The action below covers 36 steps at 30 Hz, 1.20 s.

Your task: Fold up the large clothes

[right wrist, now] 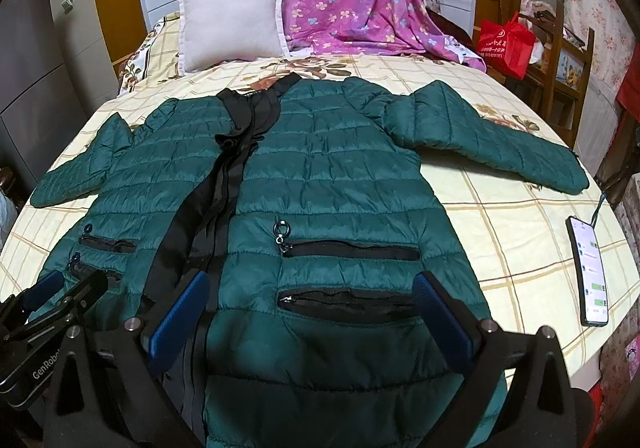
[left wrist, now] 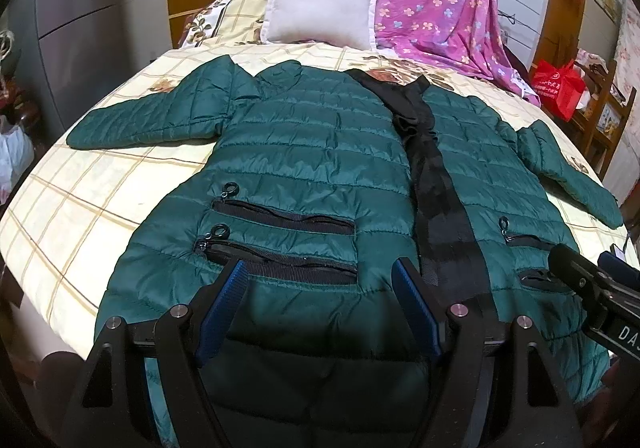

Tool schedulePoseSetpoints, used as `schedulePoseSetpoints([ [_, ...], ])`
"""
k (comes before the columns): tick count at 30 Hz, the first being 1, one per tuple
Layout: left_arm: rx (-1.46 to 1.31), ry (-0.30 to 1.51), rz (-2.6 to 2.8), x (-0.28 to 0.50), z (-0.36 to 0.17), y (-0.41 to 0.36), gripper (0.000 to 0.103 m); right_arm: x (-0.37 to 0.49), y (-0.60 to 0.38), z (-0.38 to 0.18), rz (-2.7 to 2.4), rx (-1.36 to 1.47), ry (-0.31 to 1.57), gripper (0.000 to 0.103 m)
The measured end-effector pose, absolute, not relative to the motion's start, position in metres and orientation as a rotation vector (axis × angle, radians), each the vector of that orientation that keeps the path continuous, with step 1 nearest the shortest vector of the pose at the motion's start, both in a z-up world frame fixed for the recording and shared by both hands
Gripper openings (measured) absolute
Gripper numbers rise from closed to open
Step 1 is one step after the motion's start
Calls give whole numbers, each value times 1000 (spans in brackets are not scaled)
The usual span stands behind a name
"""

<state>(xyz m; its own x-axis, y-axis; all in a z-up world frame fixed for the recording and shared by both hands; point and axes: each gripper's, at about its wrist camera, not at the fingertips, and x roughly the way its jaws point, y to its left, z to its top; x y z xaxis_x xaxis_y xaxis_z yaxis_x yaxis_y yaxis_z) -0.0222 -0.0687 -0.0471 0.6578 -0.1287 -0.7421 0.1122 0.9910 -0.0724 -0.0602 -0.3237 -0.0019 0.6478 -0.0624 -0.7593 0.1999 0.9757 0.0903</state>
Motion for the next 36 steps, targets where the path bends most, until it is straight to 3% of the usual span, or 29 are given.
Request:
schedulePoseSetpoints([
  [36, -14, 807, -129, 50, -15, -71, 46, 19, -324, 14, -143, 186, 843, 103],
])
